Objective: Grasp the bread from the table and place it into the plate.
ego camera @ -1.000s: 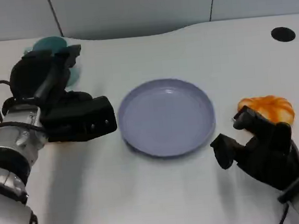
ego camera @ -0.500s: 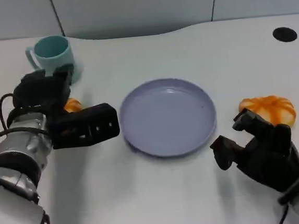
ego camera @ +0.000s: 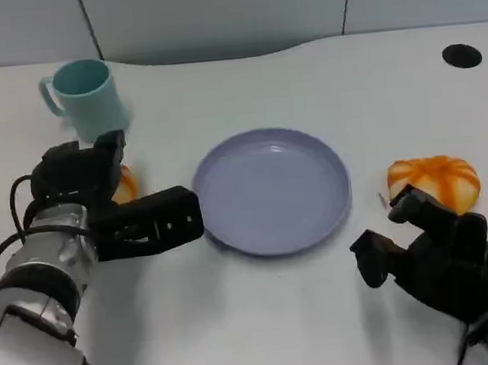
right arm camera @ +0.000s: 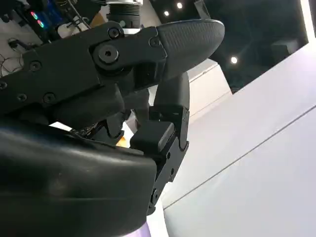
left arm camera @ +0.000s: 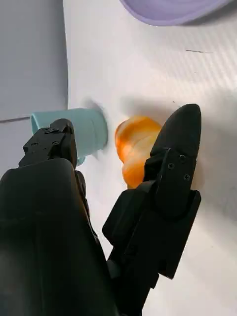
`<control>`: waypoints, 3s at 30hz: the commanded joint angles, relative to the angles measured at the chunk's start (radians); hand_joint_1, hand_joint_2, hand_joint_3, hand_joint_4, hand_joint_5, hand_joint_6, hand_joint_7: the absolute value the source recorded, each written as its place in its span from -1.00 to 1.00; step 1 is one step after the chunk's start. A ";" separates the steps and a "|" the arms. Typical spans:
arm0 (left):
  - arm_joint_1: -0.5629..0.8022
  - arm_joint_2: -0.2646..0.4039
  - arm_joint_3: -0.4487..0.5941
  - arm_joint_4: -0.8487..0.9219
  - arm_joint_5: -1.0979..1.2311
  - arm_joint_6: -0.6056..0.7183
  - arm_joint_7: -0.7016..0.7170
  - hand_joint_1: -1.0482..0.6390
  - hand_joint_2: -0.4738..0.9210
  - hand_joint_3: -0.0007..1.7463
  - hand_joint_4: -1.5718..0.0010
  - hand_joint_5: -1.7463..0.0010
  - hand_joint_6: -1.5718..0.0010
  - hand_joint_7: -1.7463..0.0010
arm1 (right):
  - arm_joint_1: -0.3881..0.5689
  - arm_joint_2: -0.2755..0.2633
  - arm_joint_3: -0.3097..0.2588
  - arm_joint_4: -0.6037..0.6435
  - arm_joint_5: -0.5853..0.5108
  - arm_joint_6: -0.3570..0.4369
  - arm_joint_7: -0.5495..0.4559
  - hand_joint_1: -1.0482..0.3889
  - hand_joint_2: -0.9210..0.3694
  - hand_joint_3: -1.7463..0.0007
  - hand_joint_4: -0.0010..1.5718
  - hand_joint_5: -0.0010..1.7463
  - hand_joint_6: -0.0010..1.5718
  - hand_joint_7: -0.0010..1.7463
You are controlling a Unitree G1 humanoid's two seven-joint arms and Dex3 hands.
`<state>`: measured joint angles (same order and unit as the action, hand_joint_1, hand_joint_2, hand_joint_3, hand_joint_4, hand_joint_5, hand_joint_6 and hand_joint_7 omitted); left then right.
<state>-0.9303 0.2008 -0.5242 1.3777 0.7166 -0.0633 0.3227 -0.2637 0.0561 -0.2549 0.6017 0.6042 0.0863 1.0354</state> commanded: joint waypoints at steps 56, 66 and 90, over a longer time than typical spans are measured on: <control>-0.022 0.001 0.054 -0.025 -0.004 -0.315 0.340 0.04 0.96 -1.00 -0.05 0.22 0.09 0.98 | -0.038 -0.042 -0.015 0.037 0.004 -0.010 0.002 -0.58 -1.00 0.79 0.08 0.74 -0.04 0.23; -0.037 -0.050 0.081 -0.037 -0.041 -0.440 0.366 0.14 0.84 -0.99 -0.22 0.39 0.01 0.97 | -0.073 -0.037 -0.015 0.085 -0.014 -0.059 0.009 -0.59 -1.00 0.79 0.09 0.73 -0.02 0.23; 0.016 -0.184 0.026 -0.025 -0.019 -0.558 0.366 0.16 0.90 -0.99 -0.28 0.48 -0.09 0.97 | -0.093 -0.012 -0.018 0.098 0.010 0.003 0.012 -0.58 -1.00 0.88 0.15 0.57 0.11 -0.06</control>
<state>-0.9182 0.0048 -0.4878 1.3529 0.6831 -0.6034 0.6743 -0.3474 0.0509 -0.2619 0.6957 0.6077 0.0910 1.0489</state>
